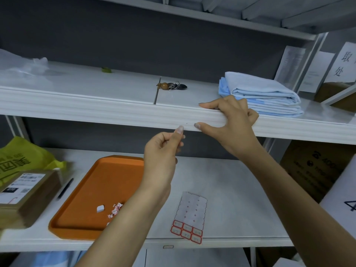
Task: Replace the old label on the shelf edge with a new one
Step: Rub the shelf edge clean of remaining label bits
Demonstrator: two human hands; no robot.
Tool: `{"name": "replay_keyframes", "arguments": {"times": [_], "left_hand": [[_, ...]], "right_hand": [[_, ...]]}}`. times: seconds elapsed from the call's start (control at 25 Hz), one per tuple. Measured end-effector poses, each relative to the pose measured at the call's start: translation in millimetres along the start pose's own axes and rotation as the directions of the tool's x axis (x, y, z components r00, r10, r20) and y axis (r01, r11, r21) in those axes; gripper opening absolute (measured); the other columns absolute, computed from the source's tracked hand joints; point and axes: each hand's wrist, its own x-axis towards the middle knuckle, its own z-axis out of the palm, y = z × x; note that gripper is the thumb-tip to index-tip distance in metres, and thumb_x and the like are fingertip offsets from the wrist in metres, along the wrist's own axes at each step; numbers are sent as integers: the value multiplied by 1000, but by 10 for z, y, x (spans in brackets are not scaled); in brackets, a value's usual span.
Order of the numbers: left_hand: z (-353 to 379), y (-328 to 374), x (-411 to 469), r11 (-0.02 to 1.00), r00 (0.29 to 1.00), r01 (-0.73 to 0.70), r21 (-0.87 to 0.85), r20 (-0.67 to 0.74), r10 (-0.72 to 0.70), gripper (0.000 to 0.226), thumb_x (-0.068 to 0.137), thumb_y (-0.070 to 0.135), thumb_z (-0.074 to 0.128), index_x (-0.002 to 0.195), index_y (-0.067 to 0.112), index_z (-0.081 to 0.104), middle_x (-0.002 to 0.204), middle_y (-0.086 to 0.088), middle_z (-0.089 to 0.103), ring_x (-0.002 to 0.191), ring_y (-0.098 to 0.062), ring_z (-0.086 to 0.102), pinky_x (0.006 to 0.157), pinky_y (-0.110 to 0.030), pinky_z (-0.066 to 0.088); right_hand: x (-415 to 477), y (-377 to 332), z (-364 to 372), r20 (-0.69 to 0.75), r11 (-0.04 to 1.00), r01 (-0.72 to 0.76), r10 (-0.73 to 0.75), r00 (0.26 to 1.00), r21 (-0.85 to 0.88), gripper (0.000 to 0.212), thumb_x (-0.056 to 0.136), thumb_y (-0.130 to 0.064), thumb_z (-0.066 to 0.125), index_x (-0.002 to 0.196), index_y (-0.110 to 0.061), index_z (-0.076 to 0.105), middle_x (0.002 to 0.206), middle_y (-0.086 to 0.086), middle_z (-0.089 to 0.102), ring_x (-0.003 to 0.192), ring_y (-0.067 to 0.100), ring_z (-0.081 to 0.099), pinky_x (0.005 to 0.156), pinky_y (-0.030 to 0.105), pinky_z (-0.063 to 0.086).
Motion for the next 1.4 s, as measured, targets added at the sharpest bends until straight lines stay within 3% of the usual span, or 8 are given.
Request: {"name": "replay_keyframes", "arguments": {"times": [0.16,0.4,0.64,0.88,1.16,1.4], "left_hand": [[15,0,3,1000,1000,3,-4,-6,-3,23,90,41,63,81,21,69,60,18,63,59,9,57,62,-20,46],[-1,-13,0,1000,1000,-9,5,-18,9,24,90,42,62,80,21,70,60,18,63,59,10,57,60,-18,47],[-37,-19,-2,1000,1000,-9,10,-21,9,23,90,43,62,80,24,70,62,18,64,62,9,58,57,-14,47],[-35,-13,16,1000,1000,-6,8,-11,6,24,90,43,62,80,23,70,61,18,63,60,9,58,59,-17,47],[-5,-27,14,1000,1000,20,19,0,-20,25,91,43,61,82,21,70,61,19,64,60,10,58,57,-15,47],[-29,-15,18,1000,1000,21,7,-7,-21,24,90,42,62,81,21,70,60,18,63,60,9,58,58,-16,47]], "right_hand": [[7,-11,-2,-12,999,-3,3,1000,46,32,74,-41,76,103,-43,63,105,-18,52,108,4,34,82,25,14],[15,-46,11,-34,999,-30,31,999,45,32,73,-36,76,103,-39,66,101,-17,51,107,4,35,88,29,16],[4,-30,-33,-1,998,-11,11,1000,57,31,76,-32,72,100,-47,60,102,-20,49,103,0,31,82,22,12],[9,-30,-14,0,1000,-16,16,1000,15,32,75,-43,75,105,-42,63,105,-18,50,107,4,33,83,24,13],[21,0,-43,23,997,-18,17,1000,76,29,80,-31,71,103,-47,61,100,-21,47,104,2,32,81,22,13],[22,-11,-10,18,1000,-30,30,999,6,32,77,-48,72,106,-43,61,105,-19,48,108,4,31,86,26,13]]}}
